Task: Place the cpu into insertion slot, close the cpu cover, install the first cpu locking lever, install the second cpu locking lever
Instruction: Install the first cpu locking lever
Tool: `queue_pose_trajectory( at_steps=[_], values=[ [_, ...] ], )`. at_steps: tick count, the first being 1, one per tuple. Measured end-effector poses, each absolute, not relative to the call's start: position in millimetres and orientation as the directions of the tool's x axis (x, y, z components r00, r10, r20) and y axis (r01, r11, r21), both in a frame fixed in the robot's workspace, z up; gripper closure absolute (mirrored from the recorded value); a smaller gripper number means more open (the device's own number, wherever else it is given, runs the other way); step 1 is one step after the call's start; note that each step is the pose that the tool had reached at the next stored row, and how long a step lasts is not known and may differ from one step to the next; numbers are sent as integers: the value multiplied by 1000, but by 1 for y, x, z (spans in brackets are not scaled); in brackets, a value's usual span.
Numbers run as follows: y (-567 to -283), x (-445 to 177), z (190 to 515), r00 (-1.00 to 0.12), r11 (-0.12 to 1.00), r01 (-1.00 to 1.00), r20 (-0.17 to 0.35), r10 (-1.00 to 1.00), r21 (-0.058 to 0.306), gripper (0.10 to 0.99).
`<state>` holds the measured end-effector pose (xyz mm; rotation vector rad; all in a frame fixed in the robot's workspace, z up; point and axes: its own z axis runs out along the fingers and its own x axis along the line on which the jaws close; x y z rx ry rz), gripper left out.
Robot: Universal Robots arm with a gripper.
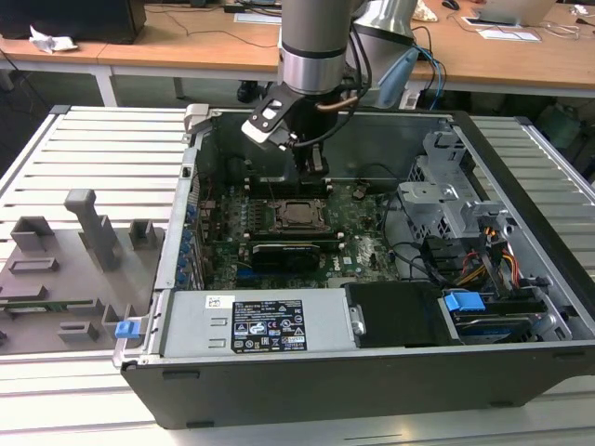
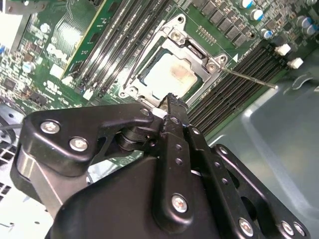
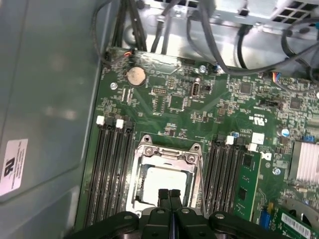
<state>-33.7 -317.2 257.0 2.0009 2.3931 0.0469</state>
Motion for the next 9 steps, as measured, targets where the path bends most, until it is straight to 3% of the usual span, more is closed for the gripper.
queue_pose_trajectory(
  at_steps=[9],
  values=[
    [-317,-34,257,-272,271,962,3,962,37,980]
  ],
)
